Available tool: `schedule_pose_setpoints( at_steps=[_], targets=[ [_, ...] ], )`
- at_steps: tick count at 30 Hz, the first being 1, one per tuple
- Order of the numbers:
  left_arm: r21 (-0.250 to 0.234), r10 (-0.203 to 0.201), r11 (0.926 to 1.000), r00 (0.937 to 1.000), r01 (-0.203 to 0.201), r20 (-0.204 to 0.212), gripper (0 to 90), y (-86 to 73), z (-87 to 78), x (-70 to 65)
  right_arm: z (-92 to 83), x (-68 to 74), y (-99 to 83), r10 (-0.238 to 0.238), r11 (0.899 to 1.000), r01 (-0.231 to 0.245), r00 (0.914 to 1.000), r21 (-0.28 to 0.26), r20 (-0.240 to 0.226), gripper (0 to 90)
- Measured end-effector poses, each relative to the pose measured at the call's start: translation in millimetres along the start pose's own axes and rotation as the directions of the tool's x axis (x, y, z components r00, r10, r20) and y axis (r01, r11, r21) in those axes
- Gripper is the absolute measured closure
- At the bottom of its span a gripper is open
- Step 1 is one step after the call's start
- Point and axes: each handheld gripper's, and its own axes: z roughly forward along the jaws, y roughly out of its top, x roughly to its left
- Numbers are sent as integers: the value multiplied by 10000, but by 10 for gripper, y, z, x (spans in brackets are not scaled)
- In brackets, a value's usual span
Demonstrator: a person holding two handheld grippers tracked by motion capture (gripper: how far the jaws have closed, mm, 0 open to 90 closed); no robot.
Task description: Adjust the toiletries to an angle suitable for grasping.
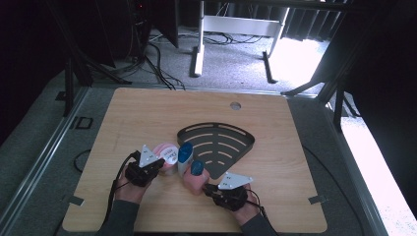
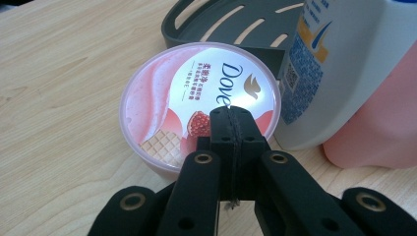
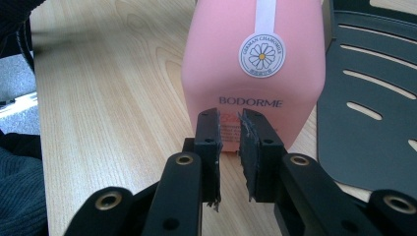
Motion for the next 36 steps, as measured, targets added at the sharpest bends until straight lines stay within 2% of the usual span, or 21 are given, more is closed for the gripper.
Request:
schedule_pose_setpoints(
  at_steps=[7,14,25,36],
  targets=[
    [-90,-218,9997,9995,220,209,900,-48,-40,0,13,1,9,-51,10000,51,10000,-3,1,780],
    [42,-58,10000,9998,57,200,900,-79,-103,-37,29,4,17,-47,10000,47,10000,-21,-6,780],
    [72,-88,9999,9996,87,258,900,-218,-276,-101,61,-8,36,-38,10000,39,9999,-52,93,780],
    [144,71,9999,9973,-82,727,900,-289,-388,-189,138,-66,95,-23,10000,23,10000,29,-23,780]
  ],
)
